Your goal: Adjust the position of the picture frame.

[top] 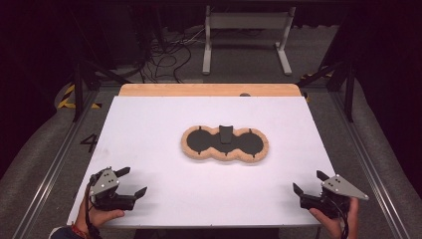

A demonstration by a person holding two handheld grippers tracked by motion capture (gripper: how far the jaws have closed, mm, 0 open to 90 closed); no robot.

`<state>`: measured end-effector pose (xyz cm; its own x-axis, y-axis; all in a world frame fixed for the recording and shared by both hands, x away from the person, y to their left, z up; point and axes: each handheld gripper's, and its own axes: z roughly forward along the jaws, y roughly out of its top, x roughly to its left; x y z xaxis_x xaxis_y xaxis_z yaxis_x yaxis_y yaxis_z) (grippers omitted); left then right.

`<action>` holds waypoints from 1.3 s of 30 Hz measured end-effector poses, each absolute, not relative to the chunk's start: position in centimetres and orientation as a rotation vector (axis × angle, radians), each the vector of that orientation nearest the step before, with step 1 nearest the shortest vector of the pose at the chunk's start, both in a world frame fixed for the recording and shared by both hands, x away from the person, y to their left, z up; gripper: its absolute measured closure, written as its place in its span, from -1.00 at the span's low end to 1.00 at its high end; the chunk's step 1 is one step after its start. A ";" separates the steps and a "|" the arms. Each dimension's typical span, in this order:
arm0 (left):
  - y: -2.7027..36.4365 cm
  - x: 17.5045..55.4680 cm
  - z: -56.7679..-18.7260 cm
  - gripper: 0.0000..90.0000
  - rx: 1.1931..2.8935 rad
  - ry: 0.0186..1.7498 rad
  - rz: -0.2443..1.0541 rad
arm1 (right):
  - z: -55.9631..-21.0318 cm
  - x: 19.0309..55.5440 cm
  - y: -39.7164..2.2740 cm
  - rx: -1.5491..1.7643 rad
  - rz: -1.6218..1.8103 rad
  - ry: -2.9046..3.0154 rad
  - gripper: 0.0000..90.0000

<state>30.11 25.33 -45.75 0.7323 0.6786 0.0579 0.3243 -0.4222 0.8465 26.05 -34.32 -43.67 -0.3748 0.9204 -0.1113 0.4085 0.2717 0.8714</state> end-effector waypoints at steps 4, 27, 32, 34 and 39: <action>25.0 29.9 -45.5 -0.73 2.014 0.737 0.505 | -43.7 26.0 -33.9 1.174 1.029 1.928 -0.79; 21.3 39.1 -40.0 0.66 1.994 0.641 0.468 | -43.7 28.2 -30.2 1.107 1.056 2.140 0.47; 18.2 42.5 -39.5 0.91 2.034 0.623 0.406 | -43.5 30.4 -29.0 1.101 1.082 2.164 0.83; 17.7 43.0 -39.3 0.97 2.039 0.623 0.396 | -43.3 31.4 -28.6 1.106 1.102 2.163 0.94; 15.3 45.9 -39.2 0.93 2.087 0.623 0.388 | -43.1 33.2 -27.5 1.108 1.110 2.174 1.00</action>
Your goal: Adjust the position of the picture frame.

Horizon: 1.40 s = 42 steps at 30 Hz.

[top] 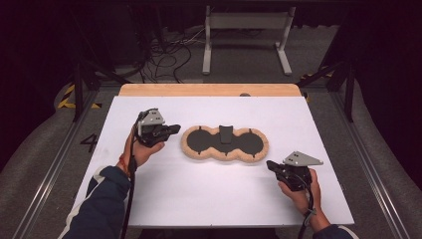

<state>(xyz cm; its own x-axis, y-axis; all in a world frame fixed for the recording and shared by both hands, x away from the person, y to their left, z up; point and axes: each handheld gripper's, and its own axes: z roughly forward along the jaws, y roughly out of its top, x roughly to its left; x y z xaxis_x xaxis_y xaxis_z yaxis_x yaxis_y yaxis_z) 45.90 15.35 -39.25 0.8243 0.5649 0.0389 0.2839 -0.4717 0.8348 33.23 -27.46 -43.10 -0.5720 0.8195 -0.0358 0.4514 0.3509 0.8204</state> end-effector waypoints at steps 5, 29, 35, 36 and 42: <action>14.0 49.0 -39.9 0.90 2.122 0.660 0.389 | -43.3 34.1 -26.3 1.089 1.098 2.208 1.00; 7.1 55.5 -44.7 0.92 2.310 0.768 0.274 | -45.5 35.1 -25.5 1.089 1.044 2.306 1.00; 7.4 54.6 -44.7 0.98 2.334 0.739 0.255 | -45.5 35.2 -26.4 1.122 1.023 2.289 1.00; 7.5 54.3 -44.7 0.99 2.338 0.722 0.257 | -45.5 35.2 -26.6 1.132 1.024 2.283 1.00; 8.3 52.9 -44.8 0.99 2.334 0.686 0.239 | -45.5 35.3 -27.5 1.161 1.022 2.266 1.00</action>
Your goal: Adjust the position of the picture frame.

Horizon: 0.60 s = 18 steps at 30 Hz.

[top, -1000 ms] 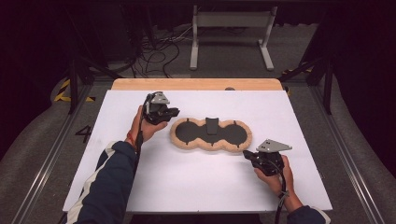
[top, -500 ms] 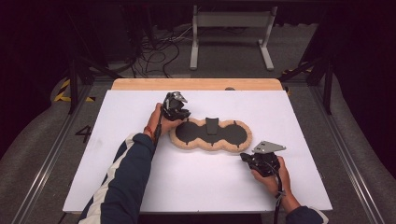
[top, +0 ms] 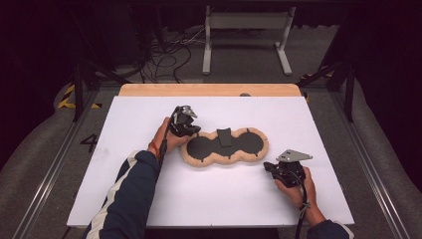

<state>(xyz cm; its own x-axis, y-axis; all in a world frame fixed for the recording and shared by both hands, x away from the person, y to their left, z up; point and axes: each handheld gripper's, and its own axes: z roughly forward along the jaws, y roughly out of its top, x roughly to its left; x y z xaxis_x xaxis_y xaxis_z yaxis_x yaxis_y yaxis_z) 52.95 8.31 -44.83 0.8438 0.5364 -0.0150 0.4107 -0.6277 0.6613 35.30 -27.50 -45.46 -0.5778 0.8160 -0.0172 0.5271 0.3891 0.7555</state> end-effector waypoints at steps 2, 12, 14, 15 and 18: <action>8.5 52.3 -44.8 1.00 2.343 0.670 0.240 | -45.5 35.3 -27.5 1.164 1.024 2.263 1.00; 10.0 47.5 -45.2 1.00 2.344 0.563 0.189 | -45.3 35.7 -26.0 1.114 1.044 2.300 1.00; 10.1 46.5 -45.4 1.00 2.346 0.535 0.179 | -45.3 35.9 -25.6 1.109 1.050 2.304 1.00; 10.1 45.8 -45.4 1.00 2.348 0.521 0.177 | -45.3 36.0 -25.4 1.106 1.052 2.309 1.00; 10.0 44.3 -45.6 1.00 2.378 0.470 0.207 | -45.4 36.3 -24.8 1.093 1.047 2.321 1.00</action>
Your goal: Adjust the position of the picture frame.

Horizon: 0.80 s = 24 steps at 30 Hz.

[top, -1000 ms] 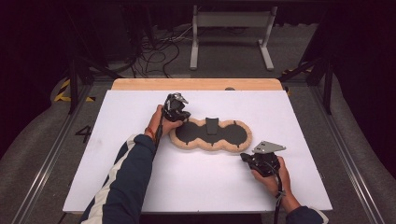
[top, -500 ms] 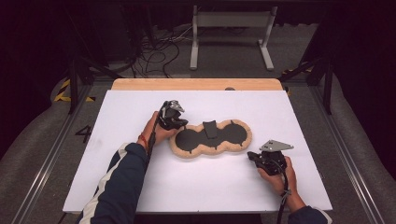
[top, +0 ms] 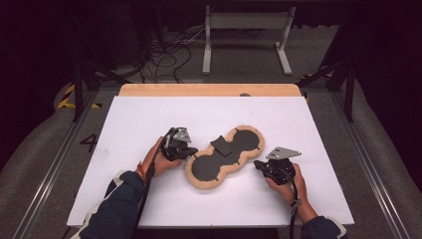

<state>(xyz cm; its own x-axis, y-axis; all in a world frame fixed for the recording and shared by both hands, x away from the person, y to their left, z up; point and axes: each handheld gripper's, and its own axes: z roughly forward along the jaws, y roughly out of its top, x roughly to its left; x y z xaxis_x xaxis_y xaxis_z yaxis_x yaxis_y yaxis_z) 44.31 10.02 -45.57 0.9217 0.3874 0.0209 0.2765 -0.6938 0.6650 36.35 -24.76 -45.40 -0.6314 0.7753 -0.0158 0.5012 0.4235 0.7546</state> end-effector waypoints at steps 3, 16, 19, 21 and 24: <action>9.9 42.9 -45.5 1.00 2.397 0.415 0.188 | -45.4 36.7 -24.1 1.092 1.058 2.335 1.00; 11.4 38.5 -45.8 1.00 2.382 0.357 0.115 | -45.7 38.4 -22.6 1.137 1.115 2.380 1.00; 11.9 37.4 -45.8 1.00 2.389 0.345 0.126 | -45.7 38.8 -21.8 1.138 1.103 2.382 1.00; 12.2 36.9 -45.9 0.99 2.379 0.345 0.133 | -45.8 39.0 -21.5 1.126 1.093 2.383 1.00; 12.7 36.6 -46.2 0.91 2.346 0.362 0.127 | -45.7 39.2 -21.1 1.083 1.058 2.381 1.00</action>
